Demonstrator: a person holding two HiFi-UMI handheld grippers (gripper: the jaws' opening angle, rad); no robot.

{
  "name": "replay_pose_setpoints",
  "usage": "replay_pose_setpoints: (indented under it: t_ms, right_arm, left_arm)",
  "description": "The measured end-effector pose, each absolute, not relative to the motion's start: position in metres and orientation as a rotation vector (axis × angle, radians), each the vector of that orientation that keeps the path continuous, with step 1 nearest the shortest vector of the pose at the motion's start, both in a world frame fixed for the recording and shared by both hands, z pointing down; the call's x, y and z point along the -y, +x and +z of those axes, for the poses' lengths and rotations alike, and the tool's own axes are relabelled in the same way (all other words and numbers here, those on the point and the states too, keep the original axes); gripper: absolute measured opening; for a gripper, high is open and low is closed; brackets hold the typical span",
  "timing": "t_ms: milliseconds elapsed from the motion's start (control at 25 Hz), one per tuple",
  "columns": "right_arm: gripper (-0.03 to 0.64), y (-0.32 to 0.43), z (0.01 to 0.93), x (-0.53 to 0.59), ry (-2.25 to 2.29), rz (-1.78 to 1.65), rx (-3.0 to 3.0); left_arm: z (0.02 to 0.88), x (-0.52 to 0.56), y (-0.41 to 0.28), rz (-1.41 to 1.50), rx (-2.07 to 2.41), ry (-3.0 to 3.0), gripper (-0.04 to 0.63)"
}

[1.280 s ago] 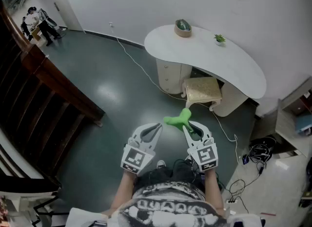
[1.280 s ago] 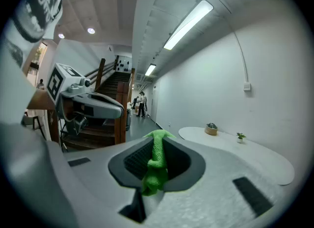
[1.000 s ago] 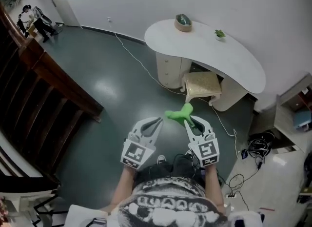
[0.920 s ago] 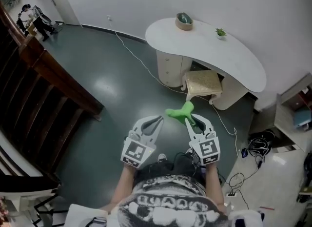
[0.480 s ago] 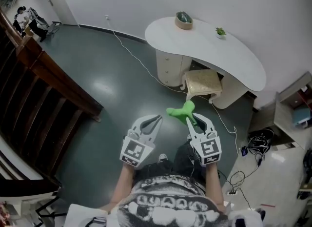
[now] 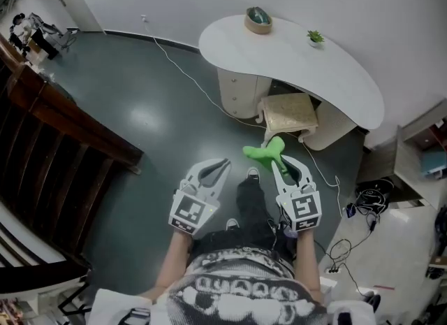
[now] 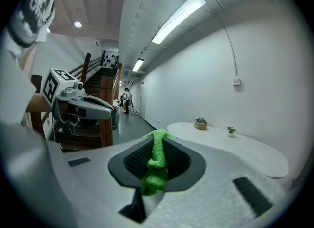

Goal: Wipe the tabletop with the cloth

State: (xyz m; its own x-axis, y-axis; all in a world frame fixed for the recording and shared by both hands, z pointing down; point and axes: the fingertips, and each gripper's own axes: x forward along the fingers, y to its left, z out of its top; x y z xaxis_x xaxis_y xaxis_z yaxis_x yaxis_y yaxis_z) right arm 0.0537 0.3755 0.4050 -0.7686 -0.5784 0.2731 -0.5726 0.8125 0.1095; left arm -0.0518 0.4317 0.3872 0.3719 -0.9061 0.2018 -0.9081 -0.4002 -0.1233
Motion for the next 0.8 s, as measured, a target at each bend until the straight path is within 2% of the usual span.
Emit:
replay_pose_setpoints:
  t_ms: [800]
  right_arm:
    - [0.051,0.048,0.426,-0.065,0.861,0.009,2.664]
  left_arm:
    - [0.392,-0.112,-0.048,0.414,1.642,2.660,0.017]
